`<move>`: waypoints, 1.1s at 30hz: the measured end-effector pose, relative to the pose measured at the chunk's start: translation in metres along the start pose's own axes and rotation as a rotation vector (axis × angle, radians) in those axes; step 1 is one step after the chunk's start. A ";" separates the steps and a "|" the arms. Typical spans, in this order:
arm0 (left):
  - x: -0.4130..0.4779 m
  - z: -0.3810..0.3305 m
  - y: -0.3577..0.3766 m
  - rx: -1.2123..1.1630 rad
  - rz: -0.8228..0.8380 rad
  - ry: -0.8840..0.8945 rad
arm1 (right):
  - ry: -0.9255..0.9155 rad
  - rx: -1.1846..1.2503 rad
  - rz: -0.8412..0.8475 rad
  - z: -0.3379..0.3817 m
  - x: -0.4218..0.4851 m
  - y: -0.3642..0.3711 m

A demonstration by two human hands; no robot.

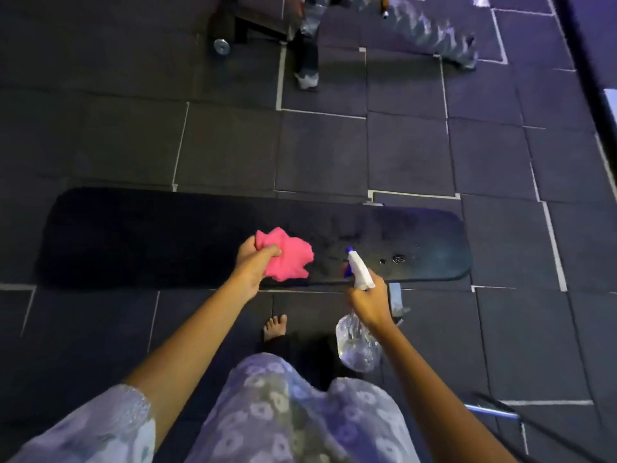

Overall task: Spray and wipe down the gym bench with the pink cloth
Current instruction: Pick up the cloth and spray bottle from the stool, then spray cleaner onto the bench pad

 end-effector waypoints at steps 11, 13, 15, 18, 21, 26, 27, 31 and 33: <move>0.135 0.059 -0.050 0.572 -0.695 0.376 | 0.168 -0.015 0.211 -0.081 0.123 0.094; 0.142 0.070 -0.018 0.869 -0.569 0.585 | 0.170 -0.058 0.255 -0.095 0.138 0.104; 0.149 0.074 0.009 1.074 -0.470 0.710 | 0.203 -0.053 0.298 -0.107 0.150 0.109; 0.163 0.075 0.042 1.227 -0.413 0.738 | 0.280 -0.060 0.345 -0.122 0.164 0.107; 0.177 0.075 0.069 1.331 -0.405 0.703 | 0.304 -0.112 0.416 -0.133 0.180 0.099; 0.195 0.074 0.101 1.376 -0.427 0.613 | 0.269 -0.283 0.464 -0.139 0.203 0.082; 0.197 0.074 0.106 1.377 -0.441 0.584 | 0.252 -0.289 0.456 -0.137 0.207 0.075; 0.201 0.074 0.134 1.405 -0.416 0.563 | 0.284 -0.237 0.383 -0.144 0.221 0.047; 0.204 0.076 0.153 1.433 -0.359 0.586 | 0.295 -0.266 0.316 -0.150 0.225 0.026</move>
Point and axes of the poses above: each hand's wrist, its own x-axis towards the middle knuckle, its own y-axis out of the palm, z = x × y, the point moved 5 cm from there along x, towards the middle knuckle, and after that the axes turned 15 degrees about -y, right-handed, at the moved point
